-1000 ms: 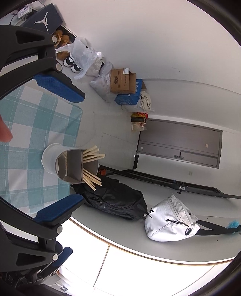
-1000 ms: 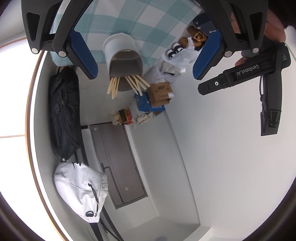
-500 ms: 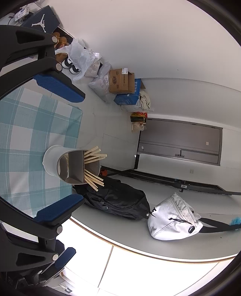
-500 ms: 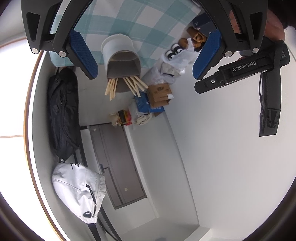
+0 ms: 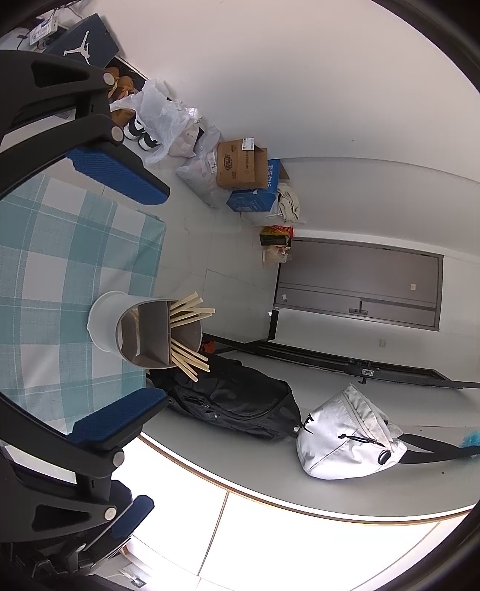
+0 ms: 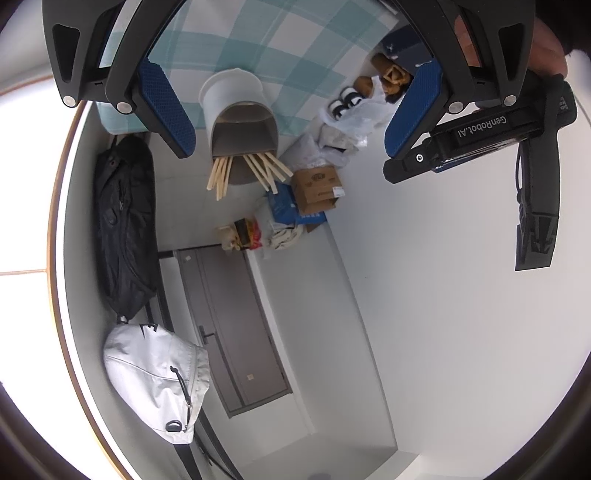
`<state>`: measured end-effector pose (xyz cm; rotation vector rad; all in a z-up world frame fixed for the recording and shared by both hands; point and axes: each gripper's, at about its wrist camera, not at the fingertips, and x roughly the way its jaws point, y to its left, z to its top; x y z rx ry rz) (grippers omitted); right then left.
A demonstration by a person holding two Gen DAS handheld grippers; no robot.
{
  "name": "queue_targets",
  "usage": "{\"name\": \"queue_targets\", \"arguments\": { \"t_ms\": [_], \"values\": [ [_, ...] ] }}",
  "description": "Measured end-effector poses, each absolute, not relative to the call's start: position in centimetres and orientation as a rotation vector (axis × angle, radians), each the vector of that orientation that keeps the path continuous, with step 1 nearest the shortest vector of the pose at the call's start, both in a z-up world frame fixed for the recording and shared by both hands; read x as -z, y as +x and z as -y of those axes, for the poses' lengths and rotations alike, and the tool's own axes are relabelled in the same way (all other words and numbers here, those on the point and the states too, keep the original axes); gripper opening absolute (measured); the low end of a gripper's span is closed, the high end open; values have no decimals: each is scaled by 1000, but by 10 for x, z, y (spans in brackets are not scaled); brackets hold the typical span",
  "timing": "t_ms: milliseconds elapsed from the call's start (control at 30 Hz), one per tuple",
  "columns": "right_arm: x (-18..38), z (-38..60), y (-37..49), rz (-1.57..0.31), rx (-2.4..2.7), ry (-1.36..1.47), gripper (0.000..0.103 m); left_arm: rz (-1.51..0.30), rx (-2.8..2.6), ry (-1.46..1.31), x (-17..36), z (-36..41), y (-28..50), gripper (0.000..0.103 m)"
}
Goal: Organize utensils
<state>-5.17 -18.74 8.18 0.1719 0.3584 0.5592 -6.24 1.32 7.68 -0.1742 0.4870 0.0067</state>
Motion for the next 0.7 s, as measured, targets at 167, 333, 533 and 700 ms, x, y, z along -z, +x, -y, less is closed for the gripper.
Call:
{"name": "queue_targets", "arguments": {
  "t_ms": [167, 333, 533, 700],
  "values": [
    [-82, 187, -53, -357, -560, 162, 103, -490, -3, -173, -77, -12, -63, 97],
    [-81, 189, -54, -362, -557, 166, 103, -489, -10, -174, -76, -12, -64, 97],
    [-75, 189, -52, -373, -551, 161, 103, -464, -27, -165, -77, -9, -65, 97],
    [-68, 189, -47, -387, -551, 171, 103, -474, -28, -165, -71, -8, -59, 97]
  ]
}}
